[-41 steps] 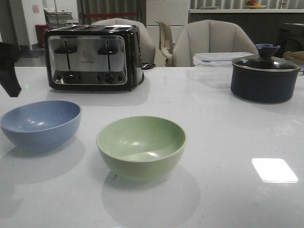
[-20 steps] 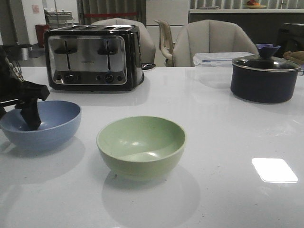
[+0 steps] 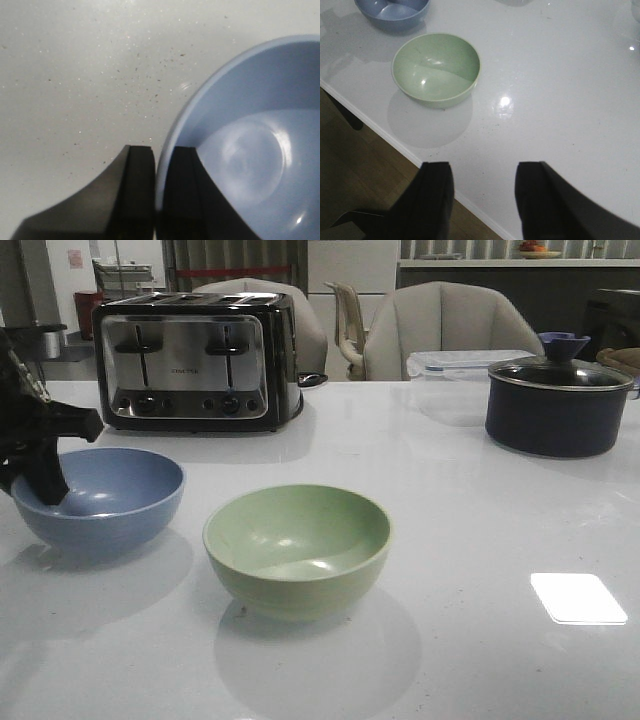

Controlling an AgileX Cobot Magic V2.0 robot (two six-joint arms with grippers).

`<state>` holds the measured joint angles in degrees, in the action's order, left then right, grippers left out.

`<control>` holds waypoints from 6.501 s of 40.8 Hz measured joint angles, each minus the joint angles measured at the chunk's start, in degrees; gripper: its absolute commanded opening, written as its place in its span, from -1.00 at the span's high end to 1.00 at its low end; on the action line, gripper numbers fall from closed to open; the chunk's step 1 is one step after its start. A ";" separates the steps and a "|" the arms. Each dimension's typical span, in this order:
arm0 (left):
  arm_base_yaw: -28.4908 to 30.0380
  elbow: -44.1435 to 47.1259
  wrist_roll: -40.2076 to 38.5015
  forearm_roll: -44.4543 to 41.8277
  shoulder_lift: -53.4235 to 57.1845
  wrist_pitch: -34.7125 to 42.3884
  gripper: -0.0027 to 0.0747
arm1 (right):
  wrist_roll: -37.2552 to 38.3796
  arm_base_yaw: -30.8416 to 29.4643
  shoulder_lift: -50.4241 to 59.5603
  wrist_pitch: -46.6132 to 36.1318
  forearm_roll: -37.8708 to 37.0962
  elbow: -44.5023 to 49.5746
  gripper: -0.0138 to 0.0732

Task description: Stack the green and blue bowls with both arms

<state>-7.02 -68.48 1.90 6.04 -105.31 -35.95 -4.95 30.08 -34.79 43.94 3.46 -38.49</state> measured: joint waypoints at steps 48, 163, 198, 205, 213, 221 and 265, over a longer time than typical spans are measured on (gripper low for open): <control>-24.25 -9.54 8.91 12.39 5.57 -5.69 0.67 | -0.10 0.00 0.00 0.00 0.00 0.00 -0.28; -21.09 28.25 1.81 -6.88 64.38 -11.48 0.65 | -0.10 0.00 0.00 0.52 0.00 0.00 0.60; -11.35 37.37 1.68 -11.01 79.37 0.53 0.67 | -0.10 0.00 0.00 0.52 0.00 0.00 0.60; -3.96 50.31 1.68 -11.57 92.72 12.11 0.67 | -0.10 0.00 0.00 0.52 0.00 0.00 0.60; 1.36 62.55 1.66 -8.98 104.46 20.52 0.67 | -0.10 0.00 0.00 0.52 0.00 0.00 0.60; 2.00 68.60 1.56 -5.71 105.58 26.42 0.67 | -0.10 0.00 0.00 0.52 0.00 0.00 0.60; 4.19 68.73 1.44 -3.48 105.58 32.87 0.67 | -0.10 0.00 0.00 0.65 0.00 0.00 0.60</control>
<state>-2.83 0.25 3.34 2.56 0.26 -3.09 -5.05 30.08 -34.79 44.59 3.46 -38.49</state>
